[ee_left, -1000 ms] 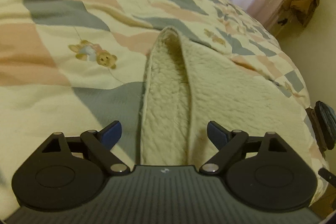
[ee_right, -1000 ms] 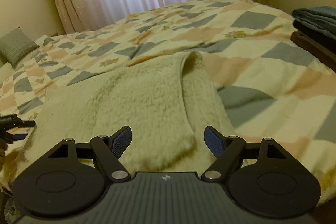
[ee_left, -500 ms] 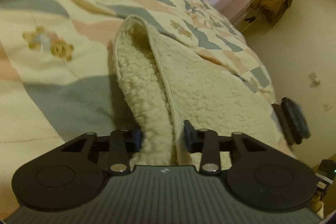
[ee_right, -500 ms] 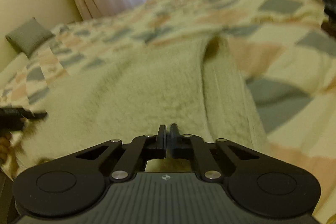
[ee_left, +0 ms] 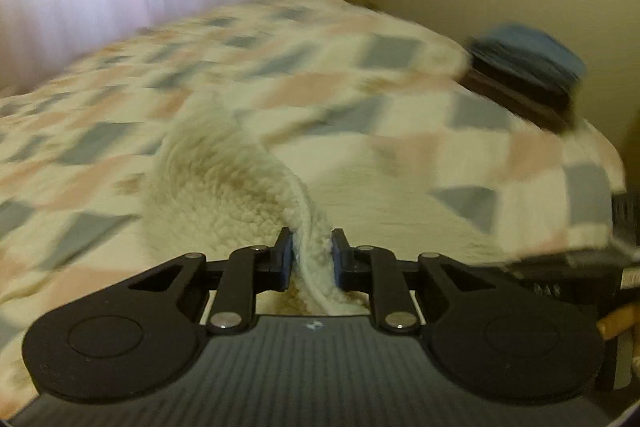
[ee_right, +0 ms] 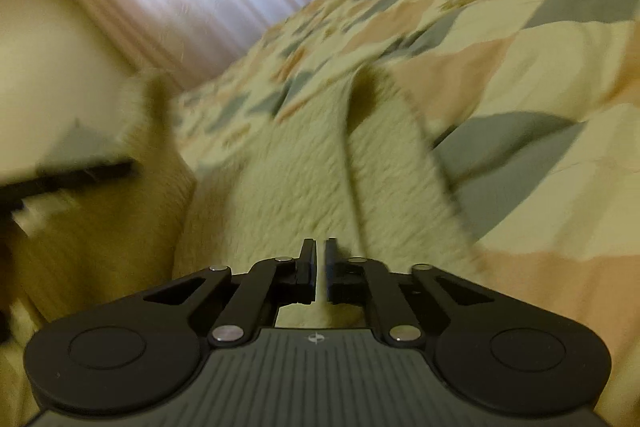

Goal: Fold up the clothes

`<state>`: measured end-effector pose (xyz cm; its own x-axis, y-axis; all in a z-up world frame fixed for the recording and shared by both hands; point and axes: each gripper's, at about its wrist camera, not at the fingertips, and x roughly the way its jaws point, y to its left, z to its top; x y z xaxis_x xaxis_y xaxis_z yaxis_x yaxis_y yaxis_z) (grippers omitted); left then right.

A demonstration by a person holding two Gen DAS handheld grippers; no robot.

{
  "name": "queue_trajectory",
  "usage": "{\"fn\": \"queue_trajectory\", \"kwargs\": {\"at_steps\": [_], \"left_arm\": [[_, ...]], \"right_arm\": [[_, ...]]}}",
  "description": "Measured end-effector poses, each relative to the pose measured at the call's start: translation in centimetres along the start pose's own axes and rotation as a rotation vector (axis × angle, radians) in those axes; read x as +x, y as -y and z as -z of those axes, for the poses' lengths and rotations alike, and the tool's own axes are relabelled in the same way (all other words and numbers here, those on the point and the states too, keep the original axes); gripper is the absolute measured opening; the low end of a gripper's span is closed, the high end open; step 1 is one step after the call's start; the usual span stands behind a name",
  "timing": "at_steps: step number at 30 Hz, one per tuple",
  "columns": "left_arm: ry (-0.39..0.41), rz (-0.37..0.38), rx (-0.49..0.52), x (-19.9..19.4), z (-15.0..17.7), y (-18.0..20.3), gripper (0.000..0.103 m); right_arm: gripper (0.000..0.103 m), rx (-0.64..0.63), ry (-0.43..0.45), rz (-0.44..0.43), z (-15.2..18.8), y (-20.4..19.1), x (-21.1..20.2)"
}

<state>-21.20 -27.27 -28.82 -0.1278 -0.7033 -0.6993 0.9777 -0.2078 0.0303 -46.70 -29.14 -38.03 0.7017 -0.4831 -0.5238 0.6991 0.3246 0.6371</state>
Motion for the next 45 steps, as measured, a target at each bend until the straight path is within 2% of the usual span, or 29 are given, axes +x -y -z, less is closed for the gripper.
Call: {"fn": "queue_trajectory", "kwargs": {"at_steps": [2,3,5,6,7,8,9,10,12,16,21,23,24,26,30,34,39,41,42,44,45], "left_arm": [[-0.002,0.009,-0.003,0.7,0.7,0.9,0.015],[-0.002,0.014,-0.005,1.1,1.0,1.4,0.015],[-0.004,0.023,-0.008,1.9,1.7,2.3,0.016],[-0.005,0.027,-0.009,2.2,2.0,2.8,0.018],[-0.006,0.032,-0.011,2.6,2.4,3.3,0.022],[-0.007,0.036,-0.013,3.0,2.7,3.7,0.026],[-0.007,0.041,-0.014,3.3,3.0,4.2,0.034],[-0.008,0.045,-0.016,3.7,3.4,4.6,0.038],[-0.01,0.054,-0.019,4.4,4.1,5.6,0.039],[0.008,0.071,-0.07,1.3,5.0,5.2,0.038],[0.08,0.024,-0.203,-3.4,6.4,1.0,0.038],[0.102,-0.005,-0.249,-4.4,6.5,-0.7,0.039],[0.107,-0.02,-0.262,-4.6,6.5,-1.3,0.039],[0.116,-0.052,-0.29,-5.1,6.6,-2.5,0.039],[0.136,-0.114,-0.344,-6.1,6.6,-5.0,0.039],[0.143,-0.095,-0.325,-5.6,6.2,-5.4,0.039],[0.151,-0.027,-0.3,-3.6,4.9,-4.9,0.038],[0.179,-0.013,-0.264,-2.6,3.7,-4.6,0.038],[0.167,-0.039,-0.24,-1.7,3.2,-4.7,0.038],[0.142,-0.092,-0.192,0.2,2.2,-4.8,0.038],[0.119,-0.097,-0.2,1.1,2.5,-5.2,0.037]], "right_arm": [[0.016,0.062,-0.011,-0.065,-1.0,0.9,0.2],[0.02,0.093,-0.017,-0.098,-1.5,1.4,0.3],[0.036,0.154,-0.028,-0.164,-2.5,2.3,0.4],[0.047,0.185,-0.034,-0.196,-3.0,2.7,0.5],[0.054,0.216,-0.039,-0.229,-3.5,3.2,0.6],[0.055,0.247,-0.045,-0.262,-4.0,3.6,0.7],[0.055,0.278,-0.05,-0.294,-4.5,4.1,0.8],[0.055,0.295,-0.068,-0.319,-4.9,4.1,1.4],[0.055,0.279,-0.097,-0.323,-5.0,3.4,2.5],[0.055,0.23,-0.142,-0.312,-5.1,1.8,4.2],[0.053,0.169,-0.198,-0.299,-5.1,-0.2,6.4],[0.039,0.144,-0.22,-0.294,-5.1,-1.0,7.3],[0.01,0.132,-0.231,-0.291,-5.1,-1.4,7.7],[0.01,0.095,-0.224,-0.28,-5.3,-2.1,7.7],[0.009,0.025,-0.107,-0.232,-7.3,-1.8,3.5],[0.009,0.025,-0.052,-0.129,-8.0,0.3,0.6],[0.009,0.022,-0.018,-0.144,-7.2,0.9,-0.2],[0.01,0.005,-0.064,-0.155,-6.6,0.1,1.5],[0.011,0.003,-0.101,-0.162,-6.2,-0.3,2.8],[0.017,0.005,-0.162,-0.191,-5.6,-0.7,4.5],[0.024,0.01,-0.178,-0.206,-5.5,-0.9,5.1]]}}
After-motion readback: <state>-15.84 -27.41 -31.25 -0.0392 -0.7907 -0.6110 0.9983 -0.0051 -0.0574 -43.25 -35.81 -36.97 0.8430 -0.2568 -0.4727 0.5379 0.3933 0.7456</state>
